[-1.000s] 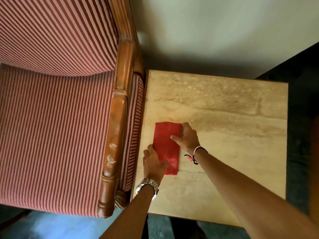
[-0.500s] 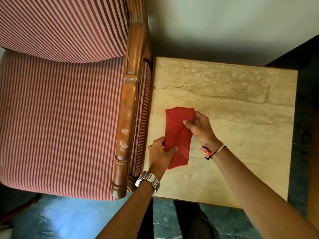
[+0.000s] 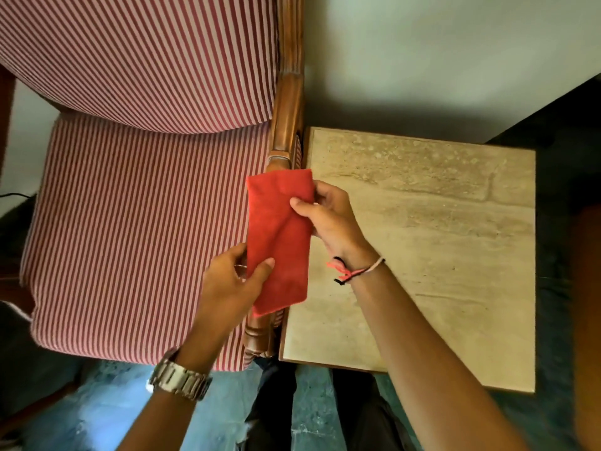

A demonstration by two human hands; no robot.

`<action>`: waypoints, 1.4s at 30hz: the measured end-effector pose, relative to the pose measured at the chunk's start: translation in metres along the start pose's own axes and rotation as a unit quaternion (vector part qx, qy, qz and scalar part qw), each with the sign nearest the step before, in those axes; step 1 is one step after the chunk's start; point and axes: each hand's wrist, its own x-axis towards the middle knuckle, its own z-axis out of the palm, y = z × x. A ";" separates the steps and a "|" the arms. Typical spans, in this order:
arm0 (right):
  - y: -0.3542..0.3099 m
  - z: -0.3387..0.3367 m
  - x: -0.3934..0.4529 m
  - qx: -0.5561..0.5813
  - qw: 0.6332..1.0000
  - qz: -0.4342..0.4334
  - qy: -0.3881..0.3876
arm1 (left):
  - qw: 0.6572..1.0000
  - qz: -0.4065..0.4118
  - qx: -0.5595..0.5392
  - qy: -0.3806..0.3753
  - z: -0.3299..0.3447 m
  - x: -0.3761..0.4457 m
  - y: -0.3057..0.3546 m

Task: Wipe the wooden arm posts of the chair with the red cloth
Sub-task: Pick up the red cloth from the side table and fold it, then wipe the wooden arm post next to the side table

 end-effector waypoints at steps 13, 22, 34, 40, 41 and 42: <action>0.088 0.066 -0.013 -0.436 0.820 -0.263 0.261 | 0.988 0.131 0.048 0.066 -0.006 0.062 -0.095; 0.115 0.103 0.024 -0.591 0.741 -0.242 0.207 | 0.863 0.277 0.421 0.040 -0.001 0.179 -0.186; 0.138 0.109 -0.010 -0.618 0.731 -0.227 0.181 | 0.845 0.307 0.427 0.101 0.010 0.192 -0.208; 0.085 0.093 0.069 -0.549 0.765 -0.245 0.230 | 0.839 0.319 0.427 0.112 0.009 0.196 -0.211; 0.091 0.095 0.060 -0.532 0.777 -0.248 0.229 | 0.838 0.321 0.426 0.116 0.009 0.196 -0.211; 0.102 0.099 0.045 -0.522 0.786 -0.243 0.223 | 0.837 0.324 0.424 0.120 0.009 0.196 -0.212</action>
